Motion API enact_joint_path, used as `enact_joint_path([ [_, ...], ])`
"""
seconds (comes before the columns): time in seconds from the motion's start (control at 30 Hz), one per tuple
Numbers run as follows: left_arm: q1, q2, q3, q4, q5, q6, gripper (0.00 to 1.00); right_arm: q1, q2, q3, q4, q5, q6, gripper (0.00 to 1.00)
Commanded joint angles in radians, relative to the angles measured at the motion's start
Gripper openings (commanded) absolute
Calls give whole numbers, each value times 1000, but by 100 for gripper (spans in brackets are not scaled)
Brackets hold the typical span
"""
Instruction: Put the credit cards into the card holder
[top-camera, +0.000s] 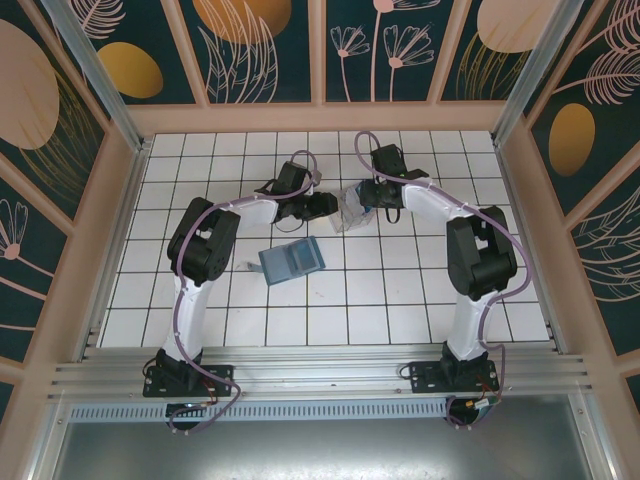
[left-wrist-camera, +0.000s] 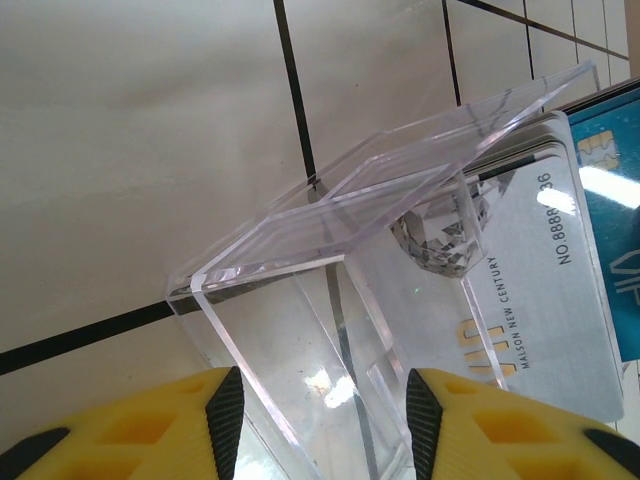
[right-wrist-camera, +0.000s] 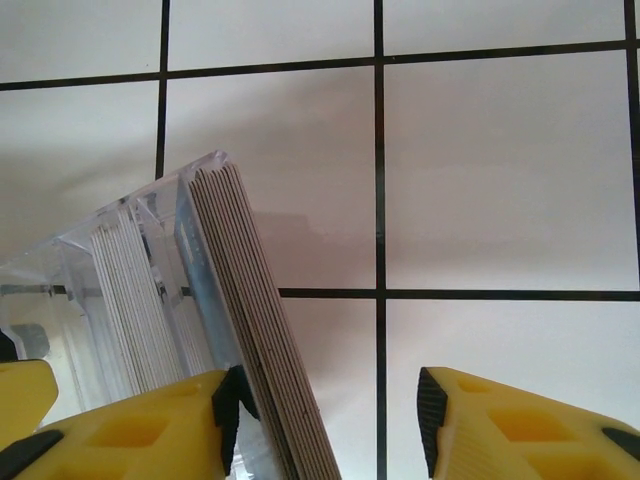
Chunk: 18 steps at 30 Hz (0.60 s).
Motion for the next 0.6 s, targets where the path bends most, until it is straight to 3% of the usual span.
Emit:
enact_joint_path([
  [0.0, -5, 7, -35, -48, -25, 11, 49, -16, -38, 0, -32, 37, -15, 49],
  [0.13, -5, 6, -34, -49, -26, 11, 49, -15, -41, -2, -28, 27, -16, 36],
  [0.43, -5, 6, -30, -52, -26, 13, 49, -14, -50, 3, -28, -14, -42, 22],
  [0.57, -5, 7, -28, -55, -23, 13, 49, -10, -45, 11, -37, -33, -50, 10],
])
